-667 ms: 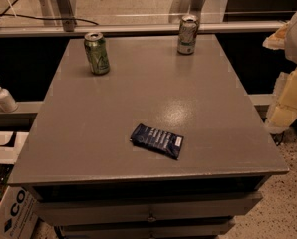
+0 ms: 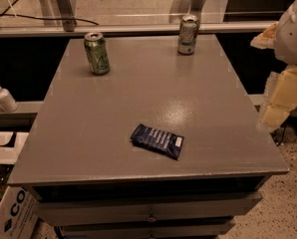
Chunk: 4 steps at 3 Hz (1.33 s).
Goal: Move rxbar blueberry near 7up can
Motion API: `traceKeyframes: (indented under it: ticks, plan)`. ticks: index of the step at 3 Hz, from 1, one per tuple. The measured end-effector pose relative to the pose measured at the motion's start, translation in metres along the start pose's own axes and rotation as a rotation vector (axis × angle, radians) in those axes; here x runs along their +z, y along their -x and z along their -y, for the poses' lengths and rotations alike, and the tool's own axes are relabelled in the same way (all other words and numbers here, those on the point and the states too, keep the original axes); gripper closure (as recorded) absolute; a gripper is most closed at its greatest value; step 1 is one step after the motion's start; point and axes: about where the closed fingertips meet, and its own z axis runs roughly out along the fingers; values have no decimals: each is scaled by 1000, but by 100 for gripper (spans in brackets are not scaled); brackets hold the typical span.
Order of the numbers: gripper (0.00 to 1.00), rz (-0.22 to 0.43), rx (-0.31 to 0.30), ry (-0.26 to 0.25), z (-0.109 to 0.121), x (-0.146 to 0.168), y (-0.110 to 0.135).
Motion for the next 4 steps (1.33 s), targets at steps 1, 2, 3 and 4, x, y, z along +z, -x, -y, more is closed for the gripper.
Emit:
traceKeyframes:
  ticks: [1,2,3,4]
  plan:
    - [0,29,-86,33,-13,11,33]
    - [0,37,-154,65,-27,28,64]
    - [0,33,-200,88,-42,53,90]
    - [0,37,-235,116,-54,120,126]
